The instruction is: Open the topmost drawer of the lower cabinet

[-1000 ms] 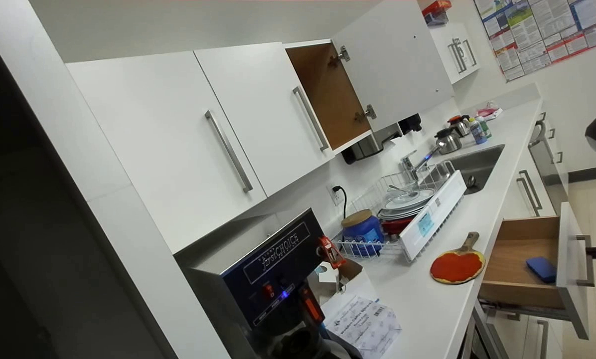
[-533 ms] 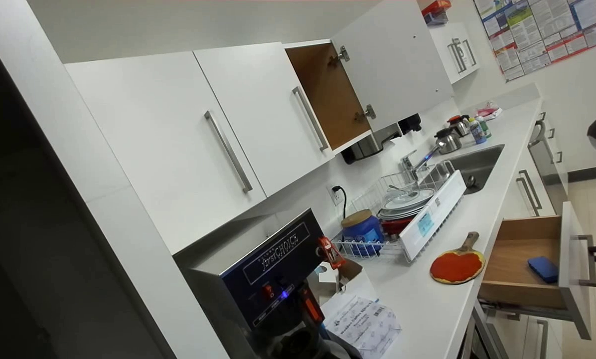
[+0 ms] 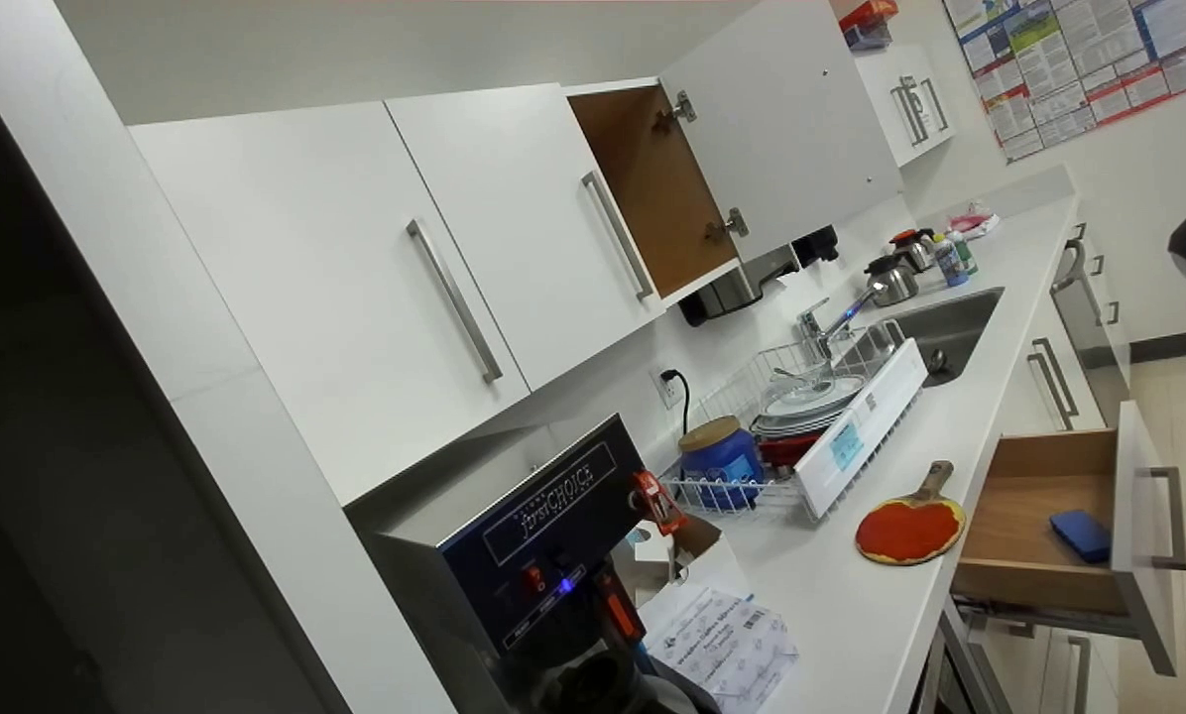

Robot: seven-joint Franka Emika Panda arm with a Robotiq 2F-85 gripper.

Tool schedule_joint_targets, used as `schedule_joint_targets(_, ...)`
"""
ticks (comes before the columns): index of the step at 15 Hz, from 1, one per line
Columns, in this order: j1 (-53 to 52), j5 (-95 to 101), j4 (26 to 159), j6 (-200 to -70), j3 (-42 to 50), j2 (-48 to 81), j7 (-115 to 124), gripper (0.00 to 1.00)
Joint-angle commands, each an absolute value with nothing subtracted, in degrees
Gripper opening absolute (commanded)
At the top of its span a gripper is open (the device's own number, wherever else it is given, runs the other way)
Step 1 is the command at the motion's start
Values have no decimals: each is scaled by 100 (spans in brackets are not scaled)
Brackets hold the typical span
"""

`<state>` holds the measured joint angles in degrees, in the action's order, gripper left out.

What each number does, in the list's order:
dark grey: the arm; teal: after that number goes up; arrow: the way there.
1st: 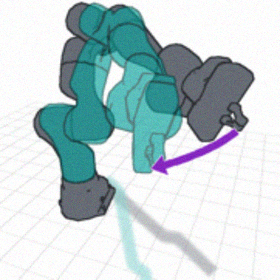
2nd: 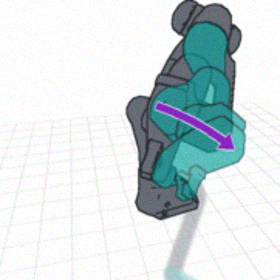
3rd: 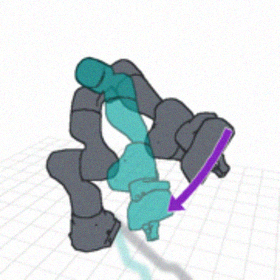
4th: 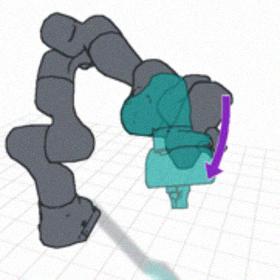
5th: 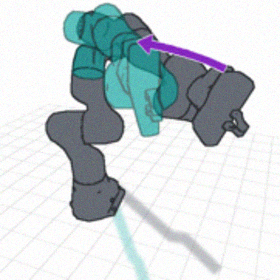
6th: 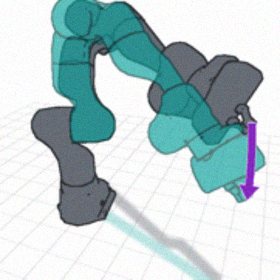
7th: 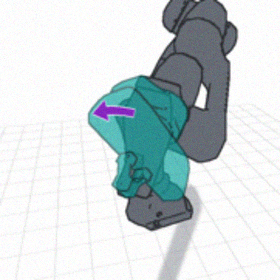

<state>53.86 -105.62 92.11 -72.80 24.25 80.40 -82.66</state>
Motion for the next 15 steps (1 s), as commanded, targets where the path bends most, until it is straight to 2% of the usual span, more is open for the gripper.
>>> schedule_joint_targets(1,5321,-10198,10317,-7179,2650,7055,-8604,100)
schedule_joint_targets(7,4612,-9681,11679,-7900,3328,5391,-8680,100)
schedule_joint_targets(15,2658,-8174,12550,-10336,4162,3319,-8399,100)
